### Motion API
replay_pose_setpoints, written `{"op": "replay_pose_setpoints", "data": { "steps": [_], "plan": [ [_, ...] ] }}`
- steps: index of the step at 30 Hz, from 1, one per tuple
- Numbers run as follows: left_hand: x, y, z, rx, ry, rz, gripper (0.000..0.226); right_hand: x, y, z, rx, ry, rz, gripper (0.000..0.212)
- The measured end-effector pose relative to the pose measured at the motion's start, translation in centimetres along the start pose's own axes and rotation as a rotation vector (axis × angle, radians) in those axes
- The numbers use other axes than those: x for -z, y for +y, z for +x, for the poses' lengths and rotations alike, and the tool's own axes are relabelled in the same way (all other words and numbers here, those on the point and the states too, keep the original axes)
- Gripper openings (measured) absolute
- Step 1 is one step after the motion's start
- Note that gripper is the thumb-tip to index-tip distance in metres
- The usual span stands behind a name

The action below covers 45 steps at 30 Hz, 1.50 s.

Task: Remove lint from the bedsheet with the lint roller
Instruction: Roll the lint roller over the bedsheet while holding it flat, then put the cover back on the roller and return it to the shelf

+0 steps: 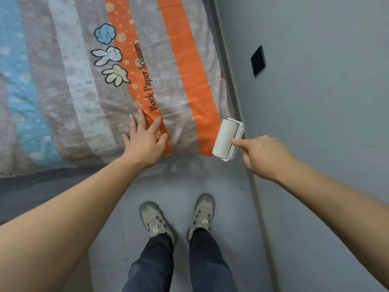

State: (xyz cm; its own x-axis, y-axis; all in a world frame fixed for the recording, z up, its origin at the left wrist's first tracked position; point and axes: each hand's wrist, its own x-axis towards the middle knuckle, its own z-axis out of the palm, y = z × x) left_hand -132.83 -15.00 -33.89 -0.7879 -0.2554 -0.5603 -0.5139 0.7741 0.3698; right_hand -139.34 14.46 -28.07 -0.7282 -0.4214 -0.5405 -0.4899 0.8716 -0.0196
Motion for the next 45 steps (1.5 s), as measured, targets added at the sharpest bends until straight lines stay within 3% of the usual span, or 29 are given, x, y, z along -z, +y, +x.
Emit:
{"op": "replay_pose_setpoints", "data": {
  "steps": [3, 7, 11, 19, 22, 29, 32, 36, 40, 45],
  "plan": [
    [-0.5, 1.2, -0.2, 0.030, -0.018, -0.033, 0.061, 0.1, 4.1, -2.2, -0.092, -0.074, 0.010, 0.042],
    [0.1, 3.6, -1.6, 0.007, -0.004, -0.124, 0.060, 2.2, 4.9, -5.1, -0.088, 0.002, 0.093, 0.044],
    [2.9, 6.9, -5.9, -0.028, 0.001, -0.316, 0.044, 6.6, 2.7, -8.6, -0.032, 0.059, 0.229, 0.051],
    [15.0, 10.6, -17.2, -0.162, -0.036, -0.947, 0.016, 18.2, -5.3, -15.2, 0.201, 0.048, 0.420, 0.062],
    [18.8, 9.0, -21.2, -0.193, -0.075, -0.973, 0.021, 21.8, -8.5, -17.0, 0.280, 0.047, 0.424, 0.061],
    [25.3, 4.1, -28.6, -0.208, 0.017, -1.099, 0.030, 28.7, -15.2, -19.7, 0.380, 0.083, 0.270, 0.040],
    [27.4, 2.7, -30.8, -0.228, 0.090, -1.111, 0.034, 31.0, -18.6, -20.3, 0.413, 0.116, 0.224, 0.041],
    [29.8, 1.9, -32.9, -0.265, 0.252, -1.130, 0.029, 33.2, -22.5, -21.3, 0.497, 0.258, 0.093, 0.036],
    [31.5, 0.4, -34.5, -0.240, 0.314, -1.188, 0.018, 35.6, -25.2, -22.1, 0.575, 0.330, -0.010, 0.039],
    [32.5, -0.7, -35.6, -0.214, 0.306, -1.268, 0.038, 37.7, -27.1, -22.8, 0.651, 0.315, -0.076, 0.033]
  ]
}}
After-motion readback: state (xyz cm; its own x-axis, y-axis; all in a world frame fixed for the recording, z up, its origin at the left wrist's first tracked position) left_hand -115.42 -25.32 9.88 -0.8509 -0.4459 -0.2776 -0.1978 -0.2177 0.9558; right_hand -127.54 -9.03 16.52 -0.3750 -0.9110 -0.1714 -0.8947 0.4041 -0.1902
